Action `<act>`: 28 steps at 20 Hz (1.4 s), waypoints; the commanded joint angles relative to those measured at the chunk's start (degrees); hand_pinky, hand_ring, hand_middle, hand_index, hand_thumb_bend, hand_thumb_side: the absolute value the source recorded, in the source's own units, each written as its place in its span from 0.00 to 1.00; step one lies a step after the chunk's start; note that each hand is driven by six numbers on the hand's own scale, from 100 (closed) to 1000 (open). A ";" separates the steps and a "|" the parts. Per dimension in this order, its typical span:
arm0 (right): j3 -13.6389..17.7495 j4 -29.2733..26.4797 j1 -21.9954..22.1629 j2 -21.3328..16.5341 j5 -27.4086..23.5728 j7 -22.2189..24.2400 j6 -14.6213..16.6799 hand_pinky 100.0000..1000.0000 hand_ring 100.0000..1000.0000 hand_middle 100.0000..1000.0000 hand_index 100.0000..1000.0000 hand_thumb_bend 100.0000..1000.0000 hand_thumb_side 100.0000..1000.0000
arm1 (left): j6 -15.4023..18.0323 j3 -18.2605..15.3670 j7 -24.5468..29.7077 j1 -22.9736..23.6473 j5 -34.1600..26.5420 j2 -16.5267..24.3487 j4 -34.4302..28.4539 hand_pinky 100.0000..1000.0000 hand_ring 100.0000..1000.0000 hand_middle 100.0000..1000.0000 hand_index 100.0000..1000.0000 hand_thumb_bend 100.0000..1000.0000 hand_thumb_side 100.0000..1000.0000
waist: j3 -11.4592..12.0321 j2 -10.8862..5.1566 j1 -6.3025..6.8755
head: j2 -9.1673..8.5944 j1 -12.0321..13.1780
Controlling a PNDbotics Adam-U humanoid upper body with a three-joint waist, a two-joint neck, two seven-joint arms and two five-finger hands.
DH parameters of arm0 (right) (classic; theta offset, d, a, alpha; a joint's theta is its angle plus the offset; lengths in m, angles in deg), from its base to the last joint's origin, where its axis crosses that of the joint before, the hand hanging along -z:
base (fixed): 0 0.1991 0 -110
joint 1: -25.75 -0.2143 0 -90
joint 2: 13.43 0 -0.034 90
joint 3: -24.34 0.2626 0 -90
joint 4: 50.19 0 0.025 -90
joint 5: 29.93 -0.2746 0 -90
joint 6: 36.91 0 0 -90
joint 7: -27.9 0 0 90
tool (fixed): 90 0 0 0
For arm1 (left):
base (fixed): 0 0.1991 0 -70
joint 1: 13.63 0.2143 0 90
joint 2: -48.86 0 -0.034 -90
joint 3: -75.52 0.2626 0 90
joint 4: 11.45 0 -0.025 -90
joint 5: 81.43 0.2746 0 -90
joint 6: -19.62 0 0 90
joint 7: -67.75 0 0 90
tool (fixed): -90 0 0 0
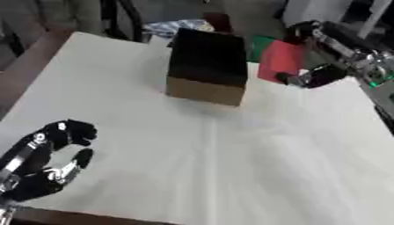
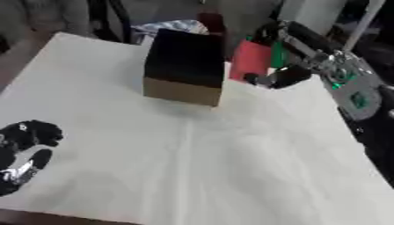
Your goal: Pick up objects on the table and place them in the box.
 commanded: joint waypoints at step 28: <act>4.23 17.77 -9.07 4.08 0.27 -7.25 4.05 0.79 1.00 0.90 0.93 0.25 0.36 | 0.30 2.23 2.84 -5.45 -4.29 -1.91 -2.28 0.69 0.69 0.64 0.77 0.22 0.33 | 7.85 2.57 -1.58 | -2.96 -11.95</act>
